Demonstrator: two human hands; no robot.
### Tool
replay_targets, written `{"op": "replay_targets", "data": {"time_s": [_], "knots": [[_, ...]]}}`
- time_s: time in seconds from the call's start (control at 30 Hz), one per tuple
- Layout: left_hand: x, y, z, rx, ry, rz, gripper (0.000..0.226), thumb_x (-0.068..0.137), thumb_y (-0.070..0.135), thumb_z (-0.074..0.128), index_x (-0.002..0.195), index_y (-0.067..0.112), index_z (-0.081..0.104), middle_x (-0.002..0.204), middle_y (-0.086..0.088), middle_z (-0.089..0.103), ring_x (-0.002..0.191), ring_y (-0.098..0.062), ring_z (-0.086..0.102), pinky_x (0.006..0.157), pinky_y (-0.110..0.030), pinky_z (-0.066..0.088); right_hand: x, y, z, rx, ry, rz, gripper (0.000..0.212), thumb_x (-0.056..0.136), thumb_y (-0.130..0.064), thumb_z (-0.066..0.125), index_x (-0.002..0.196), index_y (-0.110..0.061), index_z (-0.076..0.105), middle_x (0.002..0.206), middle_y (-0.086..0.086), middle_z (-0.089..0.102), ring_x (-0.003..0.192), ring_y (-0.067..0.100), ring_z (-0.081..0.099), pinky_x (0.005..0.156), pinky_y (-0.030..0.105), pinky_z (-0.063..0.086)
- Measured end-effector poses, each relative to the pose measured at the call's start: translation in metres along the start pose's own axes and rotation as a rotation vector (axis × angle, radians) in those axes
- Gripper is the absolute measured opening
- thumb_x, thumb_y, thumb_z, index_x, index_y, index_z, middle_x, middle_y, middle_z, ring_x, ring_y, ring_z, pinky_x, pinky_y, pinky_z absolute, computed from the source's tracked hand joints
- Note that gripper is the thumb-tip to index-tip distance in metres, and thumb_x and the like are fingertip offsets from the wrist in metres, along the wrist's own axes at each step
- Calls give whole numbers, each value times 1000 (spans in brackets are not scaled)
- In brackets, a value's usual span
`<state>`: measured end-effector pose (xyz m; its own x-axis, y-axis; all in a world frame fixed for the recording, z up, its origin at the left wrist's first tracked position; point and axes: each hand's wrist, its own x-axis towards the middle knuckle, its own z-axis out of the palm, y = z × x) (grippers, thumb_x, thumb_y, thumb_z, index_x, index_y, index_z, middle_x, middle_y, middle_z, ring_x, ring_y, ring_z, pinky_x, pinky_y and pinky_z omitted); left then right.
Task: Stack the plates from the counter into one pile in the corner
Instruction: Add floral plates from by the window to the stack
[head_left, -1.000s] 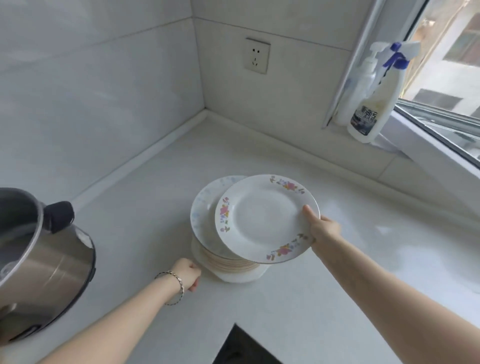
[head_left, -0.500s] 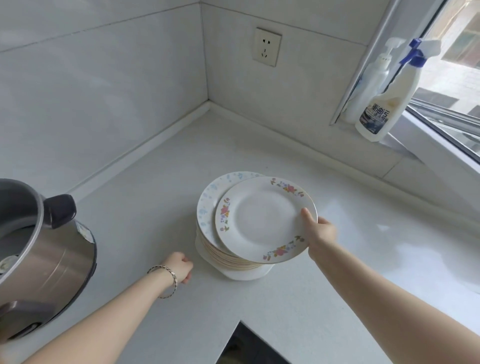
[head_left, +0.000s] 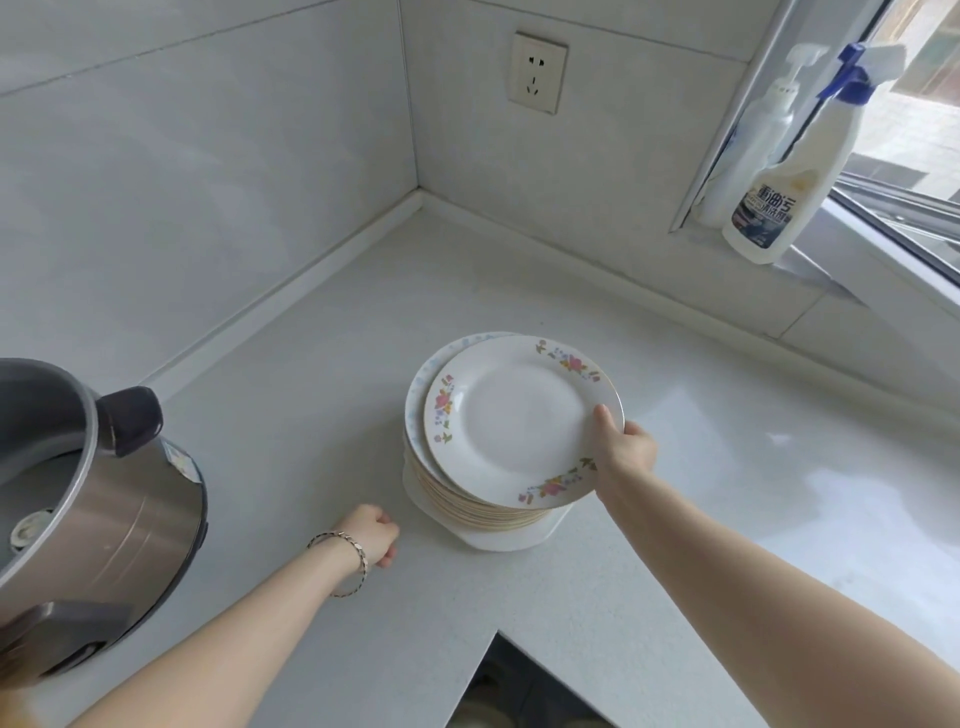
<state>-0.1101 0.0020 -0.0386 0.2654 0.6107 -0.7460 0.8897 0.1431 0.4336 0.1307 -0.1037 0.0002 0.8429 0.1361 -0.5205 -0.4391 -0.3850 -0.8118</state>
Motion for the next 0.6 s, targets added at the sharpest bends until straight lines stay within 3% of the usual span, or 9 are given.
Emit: {"op": "replay_targets", "data": {"time_s": [0.13, 0.23, 0.33, 0.4, 0.47, 0.5, 0.6], "knots": [[-1, -5, 2, -5, -10, -18, 8, 92, 9, 40, 87, 11, 45, 63, 0, 54, 52, -11, 53, 43, -17, 33, -5, 5, 12, -17, -36, -26, 28, 89, -31, 54, 97, -7, 66, 68, 0, 55, 78, 24, 55, 79, 34, 48], [0, -8, 4, 7, -14, -20, 13, 92, 9, 39, 81, 14, 44, 63, 0, 55, 52, -11, 52, 43, -17, 33, -11, 7, 19, -35, -31, -80, 29, 92, -29, 50, 111, -13, 63, 93, 5, 66, 92, 26, 60, 89, 36, 47], [1, -6, 9, 31, -28, -11, 8, 92, 9, 38, 87, 12, 45, 63, 0, 55, 52, -11, 52, 44, -18, 32, -8, 5, 21, -190, -42, -147, 35, 94, -30, 44, 121, -10, 56, 116, 10, 63, 109, 31, 58, 95, 38, 44], [0, -3, 14, 54, -38, 3, 6, 92, 9, 38, 91, 11, 44, 63, 0, 54, 51, -11, 51, 43, -17, 32, -1, 2, 16, -245, -136, -165, 33, 95, -29, 41, 113, -8, 58, 104, 11, 63, 100, 30, 58, 85, 35, 45], [-2, -1, 23, 105, -61, 21, 6, 92, 9, 38, 90, 12, 43, 62, 1, 53, 51, -11, 50, 43, -17, 31, 2, 0, 0, -303, -226, -193, 35, 95, -32, 36, 85, -9, 60, 78, 5, 56, 82, 24, 51, 69, 30, 41], [-3, 1, 28, 137, -74, 25, 8, 91, 9, 38, 87, 13, 43, 61, 2, 53, 50, -11, 50, 43, -17, 31, 5, 1, -11, -365, -253, -215, 40, 96, -33, 34, 80, -7, 59, 75, 3, 54, 79, 22, 49, 67, 28, 38], [-11, 13, 52, 230, -117, 40, 22, 89, 9, 36, 69, 19, 38, 59, 2, 52, 50, -12, 48, 43, -18, 29, 15, 13, -52, -671, -358, -240, 35, 93, -28, 40, 95, -3, 64, 88, 10, 65, 77, 21, 55, 67, 27, 42]]}}
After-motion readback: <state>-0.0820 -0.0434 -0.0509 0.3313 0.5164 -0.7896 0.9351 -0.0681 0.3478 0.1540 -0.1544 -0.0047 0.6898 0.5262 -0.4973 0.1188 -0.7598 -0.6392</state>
